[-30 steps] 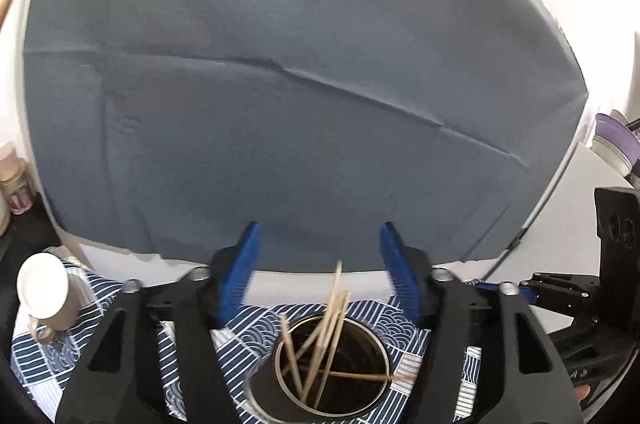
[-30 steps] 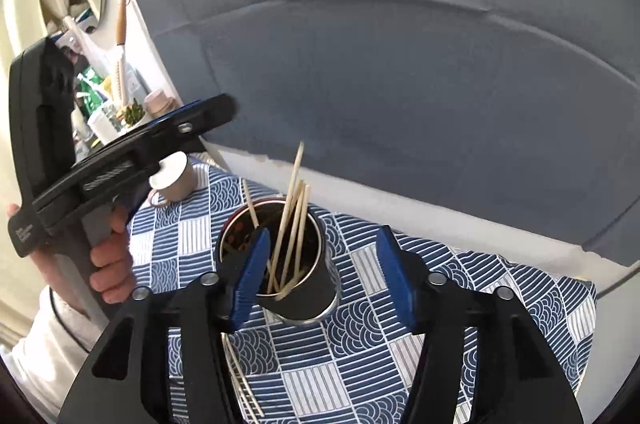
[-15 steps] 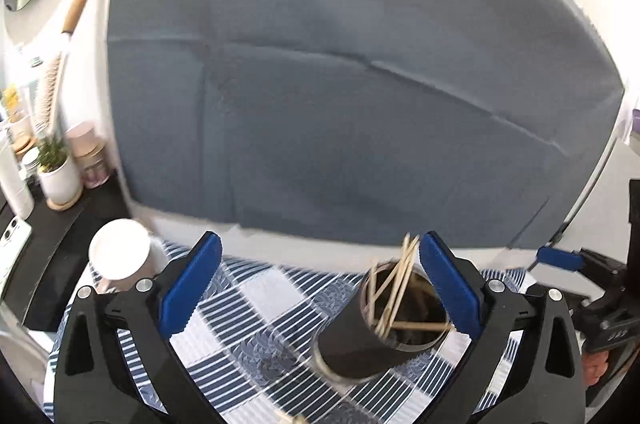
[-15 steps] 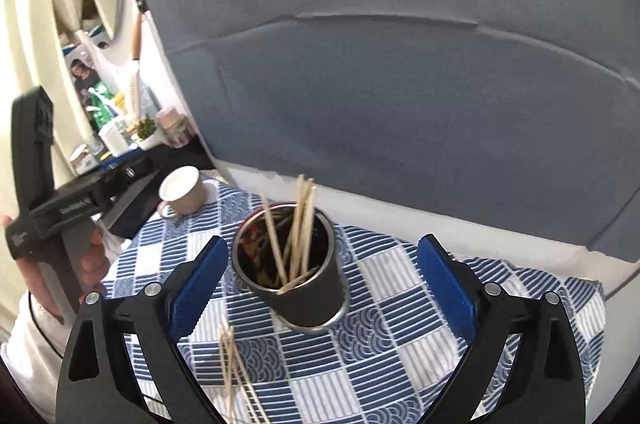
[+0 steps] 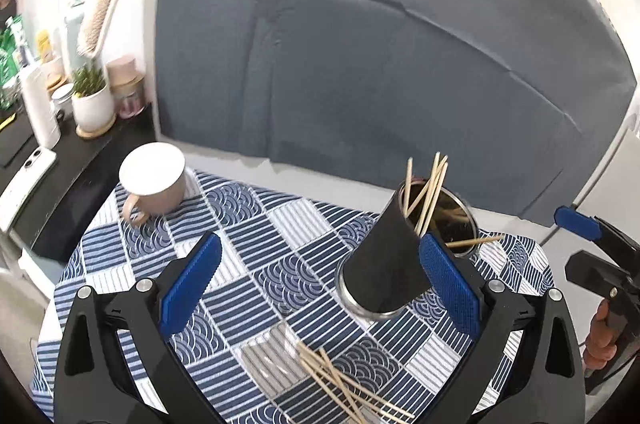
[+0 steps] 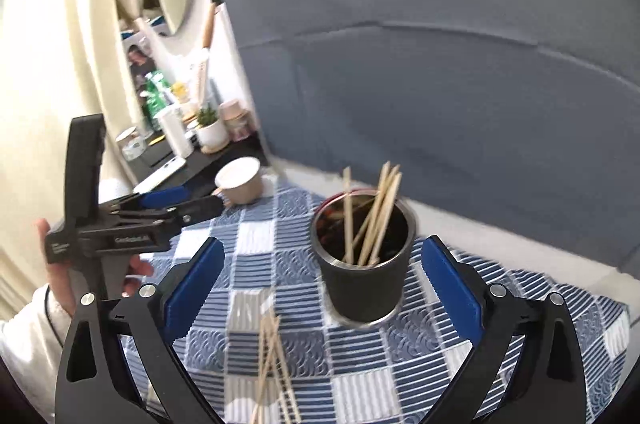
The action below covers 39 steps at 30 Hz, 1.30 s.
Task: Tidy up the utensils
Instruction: 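Lower both tools to the remaining skewers and close each on one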
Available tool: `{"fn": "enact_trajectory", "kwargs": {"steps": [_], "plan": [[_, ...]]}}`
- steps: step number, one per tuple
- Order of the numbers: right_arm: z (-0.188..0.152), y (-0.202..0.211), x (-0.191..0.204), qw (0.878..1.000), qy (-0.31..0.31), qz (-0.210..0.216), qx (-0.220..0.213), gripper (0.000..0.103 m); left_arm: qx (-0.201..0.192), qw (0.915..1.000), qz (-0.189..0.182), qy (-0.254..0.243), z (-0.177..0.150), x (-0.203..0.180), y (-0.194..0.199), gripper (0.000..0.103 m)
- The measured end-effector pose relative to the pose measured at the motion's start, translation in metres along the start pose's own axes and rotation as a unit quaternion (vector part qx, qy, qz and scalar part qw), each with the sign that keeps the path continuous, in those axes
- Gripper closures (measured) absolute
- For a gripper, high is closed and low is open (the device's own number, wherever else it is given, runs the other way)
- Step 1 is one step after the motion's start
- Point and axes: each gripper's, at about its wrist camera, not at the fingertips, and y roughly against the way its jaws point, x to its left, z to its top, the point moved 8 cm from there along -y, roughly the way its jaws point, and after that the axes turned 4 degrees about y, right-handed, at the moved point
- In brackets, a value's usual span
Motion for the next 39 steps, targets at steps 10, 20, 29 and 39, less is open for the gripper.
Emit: {"fn": "enact_trajectory", "kwargs": {"steps": [10,20,29,39], "plan": [[-0.042,-0.014,0.008,1.0,-0.021,-0.003,-0.004,0.008,0.011,0.9993,0.034,0.001,-0.05,0.01,0.007,0.006],[-0.116,-0.051,0.011,0.995,0.019,-0.013,0.094,0.008,0.067,0.9968,0.039,0.018,-0.118,0.014,-0.005,0.006],[-0.19,-0.077,-0.004,0.983,0.019,-0.038,0.178,0.008,0.142,0.9861,0.08,0.035,-0.18,0.025,-0.021,0.006],[-0.22,-0.092,-0.02,0.973,0.055,-0.064,0.215,0.008,0.191,0.9739,0.12,0.022,-0.206,0.013,-0.046,0.006]]}}
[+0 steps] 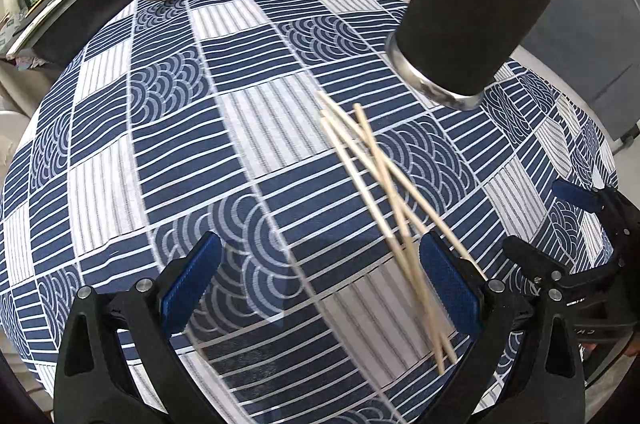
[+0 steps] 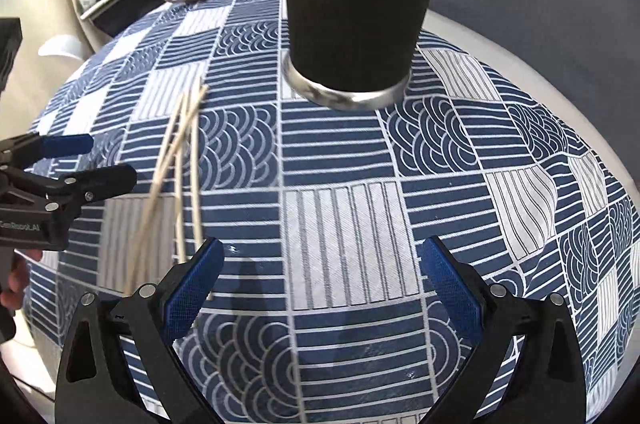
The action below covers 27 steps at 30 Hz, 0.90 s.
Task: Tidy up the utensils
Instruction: 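Lower both tools to the remaining skewers and close each on one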
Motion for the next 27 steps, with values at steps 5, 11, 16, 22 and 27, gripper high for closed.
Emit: {"fn": "enact_trajectory", "kwargs": {"steps": [5,11,16,22,27], "plan": [[0.0,-0.004,-0.001,1.0,0.004,0.0,0.006,0.008,0.005,0.9997,0.024,-0.001,0.003,-0.004,-0.009,0.006],[0.01,-0.009,0.006,1.0,0.031,0.002,0.004,0.008,0.014,0.9991,0.04,0.001,0.005,-0.002,-0.019,0.006],[0.02,-0.014,0.011,0.999,0.038,0.008,0.004,0.008,0.019,0.9989,0.042,0.003,0.007,0.002,-0.02,0.006],[0.032,-0.022,0.023,0.998,0.05,0.021,0.006,0.008,0.026,0.9977,0.062,-0.002,0.001,0.018,-0.015,0.006],[0.042,-0.031,0.035,0.997,0.061,0.037,0.014,0.008,0.032,0.9974,0.062,0.018,-0.005,0.036,-0.008,0.006]]}}
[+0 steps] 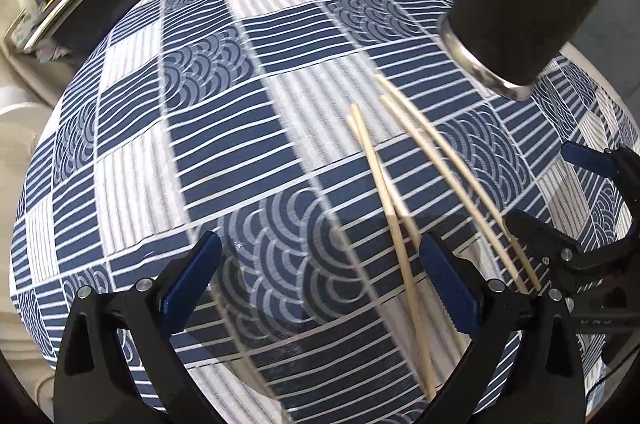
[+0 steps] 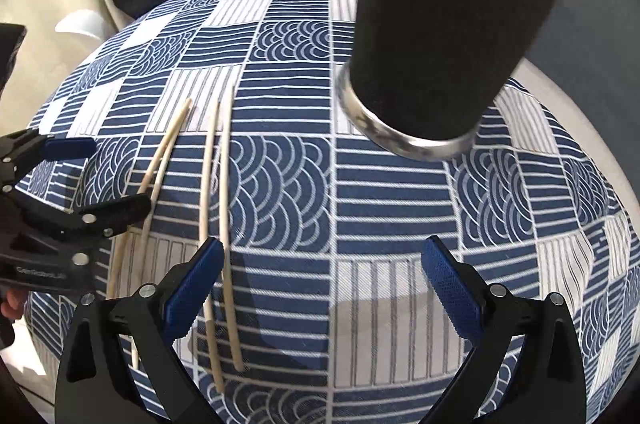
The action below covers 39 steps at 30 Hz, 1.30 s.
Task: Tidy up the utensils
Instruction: 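Lower both tools to the remaining skewers and close each on one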
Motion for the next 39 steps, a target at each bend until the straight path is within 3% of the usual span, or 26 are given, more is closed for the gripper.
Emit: {"fn": "enact_trajectory", "kwargs": {"steps": [13,19,27,28,29,33,36,37,39], "plan": [[0.01,-0.021,0.008,0.997,0.003,0.016,0.075,0.007,0.01,0.9993,0.03,0.021,-0.012,0.025,0.002,0.004],[0.015,-0.026,0.008,0.997,-0.003,0.014,0.075,0.006,0.025,0.9986,0.032,0.032,-0.008,0.026,-0.003,0.004],[0.019,-0.032,0.01,0.991,-0.046,-0.002,0.126,0.009,0.036,0.9981,0.034,0.037,-0.004,0.027,-0.005,0.007],[0.019,-0.031,0.011,0.991,-0.047,-0.003,0.125,0.011,0.033,0.9982,0.034,0.036,-0.005,0.027,-0.003,0.012],[0.02,-0.029,0.014,0.992,-0.045,-0.001,0.12,0.02,0.029,0.9985,0.033,0.034,-0.005,0.026,0.0,0.019],[0.025,-0.019,0.032,0.994,-0.016,0.01,0.109,0.068,0.026,0.9991,0.026,0.022,-0.006,0.024,0.008,0.04],[0.027,-0.017,0.047,0.994,0.002,0.021,0.103,0.094,0.028,0.999,0.024,0.027,-0.008,0.029,0.013,0.069],[0.027,-0.017,0.05,0.994,0.004,0.023,0.103,0.096,0.031,0.9989,0.021,0.029,-0.009,0.032,0.015,0.083],[0.028,-0.017,0.054,0.995,0.004,0.024,0.1,0.098,0.04,0.9984,0.007,0.04,-0.011,0.038,0.016,0.093]]}}
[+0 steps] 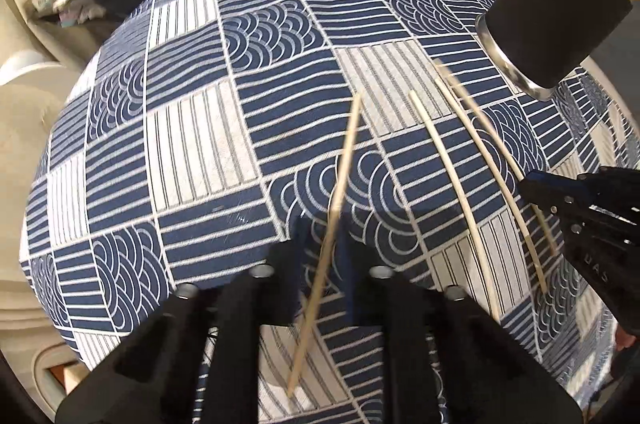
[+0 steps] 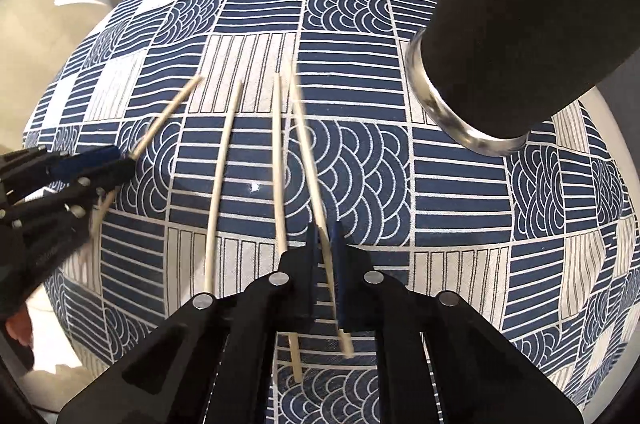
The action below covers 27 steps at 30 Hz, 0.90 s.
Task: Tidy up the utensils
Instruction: 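Lower both tools to the remaining skewers and close each on one, then lift the left tool's skewer over the black cup while the right tool lifts its skewer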
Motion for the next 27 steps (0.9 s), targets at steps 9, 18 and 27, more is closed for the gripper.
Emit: {"fn": "enact_trajectory", "kwargs": {"steps": [9,18,27], "plan": [[-0.018,0.006,-0.014,0.998,-0.039,0.041,0.008,0.098,0.028,0.9979,-0.043,0.039,-0.015,0.019,0.003,0.098],[-0.063,0.041,-0.032,0.992,-0.102,0.067,-0.022,0.098,0.016,0.9982,-0.054,0.022,-0.032,0.006,0.027,0.098],[-0.087,0.12,-0.06,0.985,-0.133,0.054,-0.099,0.098,-0.041,0.9971,-0.062,-0.014,-0.009,-0.029,0.072,0.098]]}}
